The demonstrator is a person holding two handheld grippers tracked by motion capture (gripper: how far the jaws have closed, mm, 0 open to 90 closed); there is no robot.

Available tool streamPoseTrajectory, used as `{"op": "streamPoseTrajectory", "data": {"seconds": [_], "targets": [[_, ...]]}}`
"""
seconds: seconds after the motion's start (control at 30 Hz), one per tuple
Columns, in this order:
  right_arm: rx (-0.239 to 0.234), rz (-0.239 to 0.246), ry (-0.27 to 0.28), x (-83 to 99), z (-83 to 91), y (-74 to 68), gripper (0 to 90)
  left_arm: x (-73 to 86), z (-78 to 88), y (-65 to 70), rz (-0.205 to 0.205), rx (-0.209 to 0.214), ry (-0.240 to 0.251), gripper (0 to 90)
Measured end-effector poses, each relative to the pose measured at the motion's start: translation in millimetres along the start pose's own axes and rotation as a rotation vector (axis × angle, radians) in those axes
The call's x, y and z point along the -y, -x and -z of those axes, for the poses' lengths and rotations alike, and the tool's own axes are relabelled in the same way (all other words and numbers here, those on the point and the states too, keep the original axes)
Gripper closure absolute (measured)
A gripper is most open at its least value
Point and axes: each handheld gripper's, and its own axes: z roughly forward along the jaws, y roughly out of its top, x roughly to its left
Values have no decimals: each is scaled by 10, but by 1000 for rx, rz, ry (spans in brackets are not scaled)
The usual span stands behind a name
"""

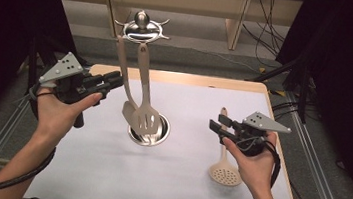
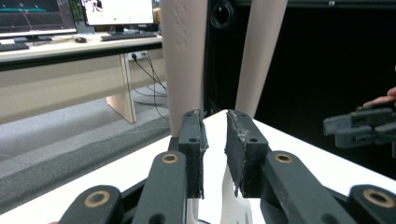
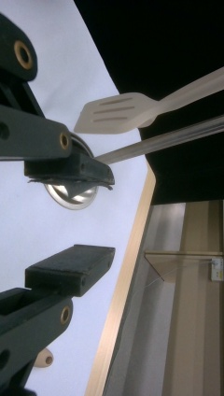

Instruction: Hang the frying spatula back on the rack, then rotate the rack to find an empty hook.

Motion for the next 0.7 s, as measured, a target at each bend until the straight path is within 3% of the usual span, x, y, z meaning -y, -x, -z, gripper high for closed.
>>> {"op": "streamPoseTrajectory", "data": {"seconds": [0.4,0.47,0.5,0.53,0.63,0.7], "targets": [[20,-4,-3,19,56,27,589,-315,111,-37,4,-9,97,774],[28,-25,-9,31,60,17,587,-353,115,-55,7,-7,107,779],[27,-6,-10,34,53,38,585,-366,113,-62,10,-7,112,784],[31,-28,-17,36,57,28,584,-388,109,-75,11,-10,116,790],[38,3,-10,53,35,64,583,-430,90,-85,19,-15,127,816],[31,-54,-36,74,35,44,583,-447,77,-81,24,-19,132,841]]}}
